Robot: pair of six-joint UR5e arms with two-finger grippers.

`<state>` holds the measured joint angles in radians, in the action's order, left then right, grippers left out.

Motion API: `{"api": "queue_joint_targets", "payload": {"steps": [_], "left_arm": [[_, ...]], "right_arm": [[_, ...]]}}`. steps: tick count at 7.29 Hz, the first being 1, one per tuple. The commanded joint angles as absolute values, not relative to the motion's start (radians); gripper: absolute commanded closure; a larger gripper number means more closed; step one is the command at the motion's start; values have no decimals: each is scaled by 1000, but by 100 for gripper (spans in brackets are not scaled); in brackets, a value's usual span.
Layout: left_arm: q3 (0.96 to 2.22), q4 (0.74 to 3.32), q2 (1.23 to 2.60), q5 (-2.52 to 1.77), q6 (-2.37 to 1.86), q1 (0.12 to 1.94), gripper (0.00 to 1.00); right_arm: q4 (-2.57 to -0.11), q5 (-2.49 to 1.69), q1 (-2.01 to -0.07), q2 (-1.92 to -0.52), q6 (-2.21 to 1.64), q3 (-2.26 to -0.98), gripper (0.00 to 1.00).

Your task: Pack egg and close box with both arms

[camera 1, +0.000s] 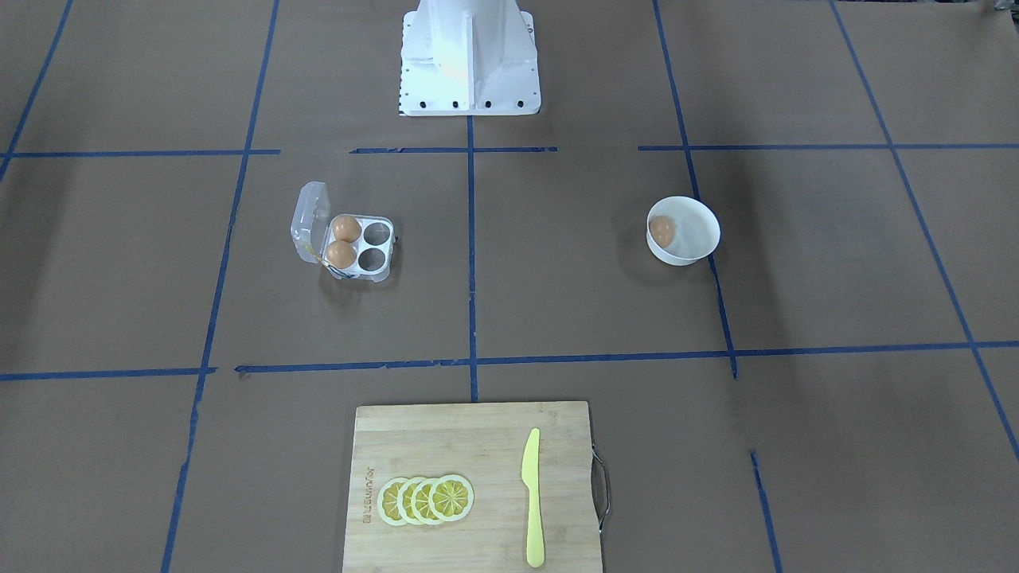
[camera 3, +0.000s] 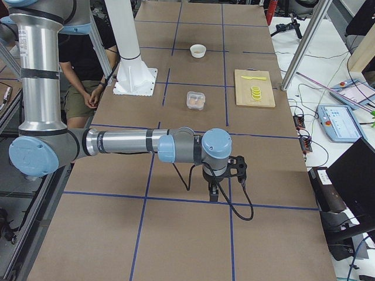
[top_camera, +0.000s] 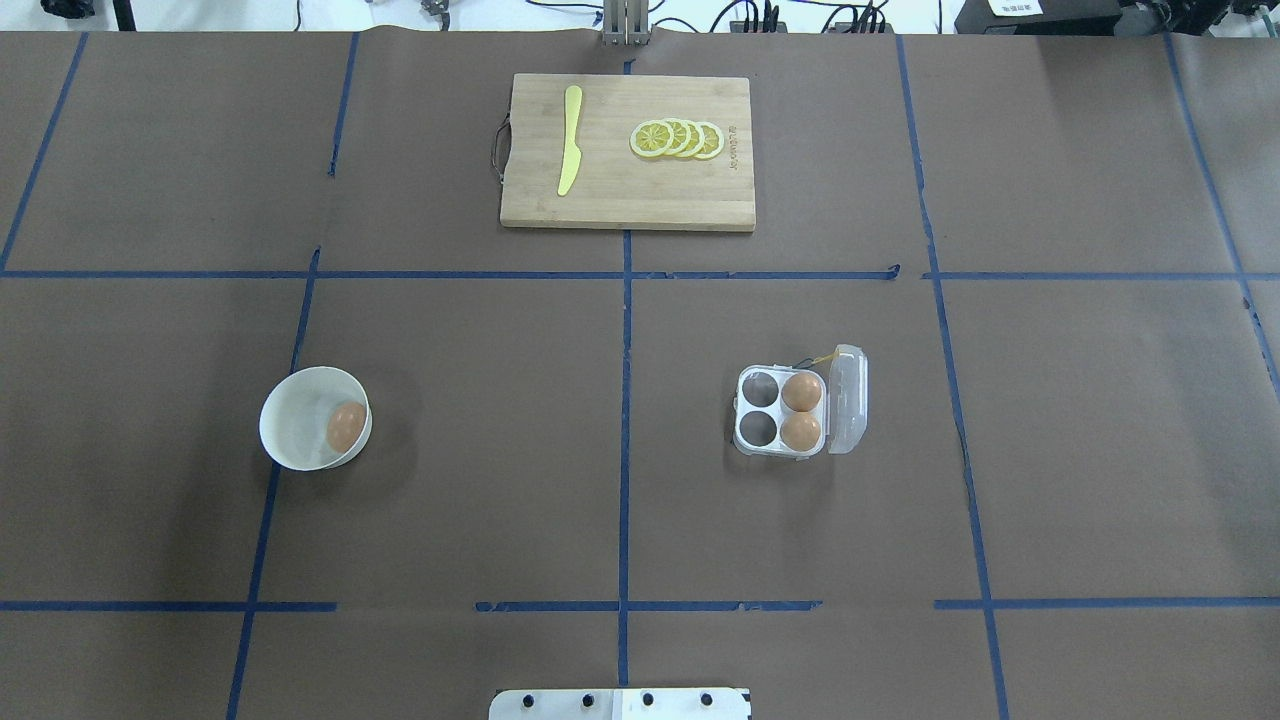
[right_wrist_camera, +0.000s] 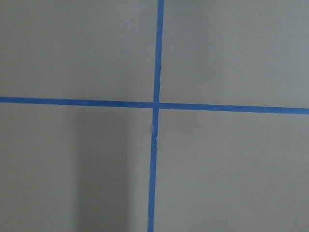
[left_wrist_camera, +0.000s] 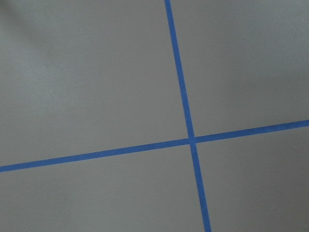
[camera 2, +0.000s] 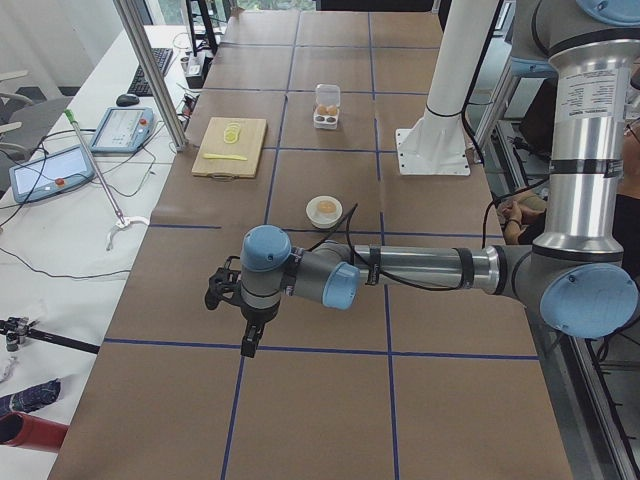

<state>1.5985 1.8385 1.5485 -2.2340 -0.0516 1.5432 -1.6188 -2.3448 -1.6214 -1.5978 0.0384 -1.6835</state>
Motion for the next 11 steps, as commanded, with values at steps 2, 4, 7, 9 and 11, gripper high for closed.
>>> {"api": "queue_joint_targets", "payload": {"steps": [2,4,7,9,11], "left_arm": [[1609,1847,1546,-2241,-51,1543,0],[1696,1850,1557,-2244,-99,1493,0],[1922,1855,1563,-2230,-526,1181,0],[1947,2025,1553,-2223,-884,1004,4],[1977,2089,1540,-2047,-1125,819,7]], "right_arm": [[-1621,-2344,-1621,-1598,35,-1695,0],[-1620,-2344,-1621,-1592,34,-1697,0],[-1618,-2347,-1620,-1589,35,-1697,0],[-1614,-2341,-1620,-1577,35,-1706,0],[-1612,-2348,-1620,-1582,34,-1712,0]]}}
